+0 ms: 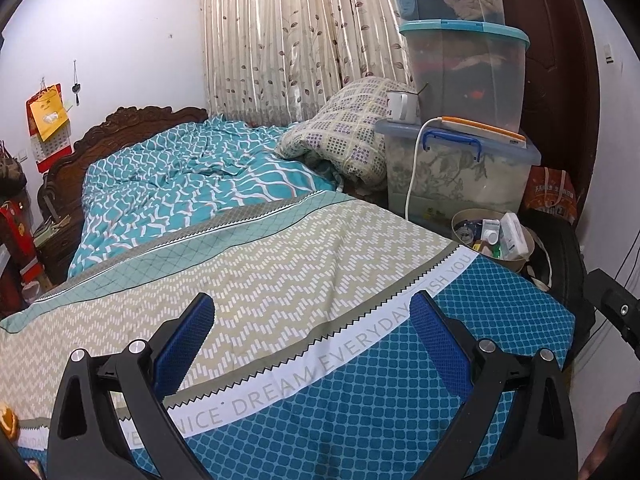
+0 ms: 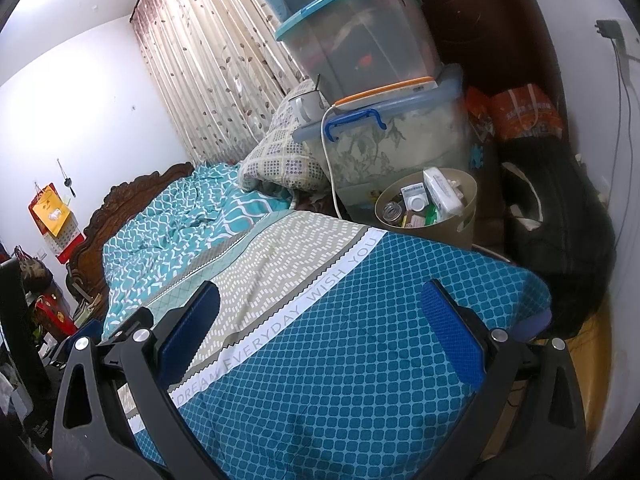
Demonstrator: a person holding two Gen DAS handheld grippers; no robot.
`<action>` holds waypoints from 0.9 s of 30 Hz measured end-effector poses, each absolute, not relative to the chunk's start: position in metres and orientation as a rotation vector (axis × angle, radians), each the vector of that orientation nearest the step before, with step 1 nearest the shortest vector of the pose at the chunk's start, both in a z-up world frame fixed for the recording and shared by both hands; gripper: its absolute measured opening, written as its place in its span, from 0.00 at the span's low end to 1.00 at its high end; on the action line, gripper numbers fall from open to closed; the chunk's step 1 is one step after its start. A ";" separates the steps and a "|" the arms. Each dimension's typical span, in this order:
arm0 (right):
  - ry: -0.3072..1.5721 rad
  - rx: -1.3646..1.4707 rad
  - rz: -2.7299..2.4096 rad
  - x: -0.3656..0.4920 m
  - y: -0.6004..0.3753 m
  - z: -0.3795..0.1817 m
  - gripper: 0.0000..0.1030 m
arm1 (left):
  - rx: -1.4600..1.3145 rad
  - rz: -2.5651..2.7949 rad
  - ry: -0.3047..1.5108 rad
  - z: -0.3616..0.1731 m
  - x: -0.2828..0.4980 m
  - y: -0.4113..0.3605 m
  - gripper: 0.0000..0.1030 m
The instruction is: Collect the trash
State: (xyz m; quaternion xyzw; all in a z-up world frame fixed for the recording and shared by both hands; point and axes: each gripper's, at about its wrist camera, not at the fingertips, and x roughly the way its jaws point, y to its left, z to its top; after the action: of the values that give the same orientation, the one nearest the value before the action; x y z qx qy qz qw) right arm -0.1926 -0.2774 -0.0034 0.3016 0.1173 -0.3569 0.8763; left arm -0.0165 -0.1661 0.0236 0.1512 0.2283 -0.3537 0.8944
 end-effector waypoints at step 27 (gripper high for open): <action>0.245 0.624 -0.743 -0.192 -0.278 -0.003 0.97 | 0.352 -0.732 0.455 0.016 -0.015 -0.160 0.92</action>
State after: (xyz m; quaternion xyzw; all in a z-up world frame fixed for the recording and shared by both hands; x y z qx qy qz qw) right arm -0.1916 -0.2777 -0.0031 0.2993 0.1174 -0.3563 0.8773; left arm -0.0149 -0.1598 0.0158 0.1696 0.2193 -0.3531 0.8936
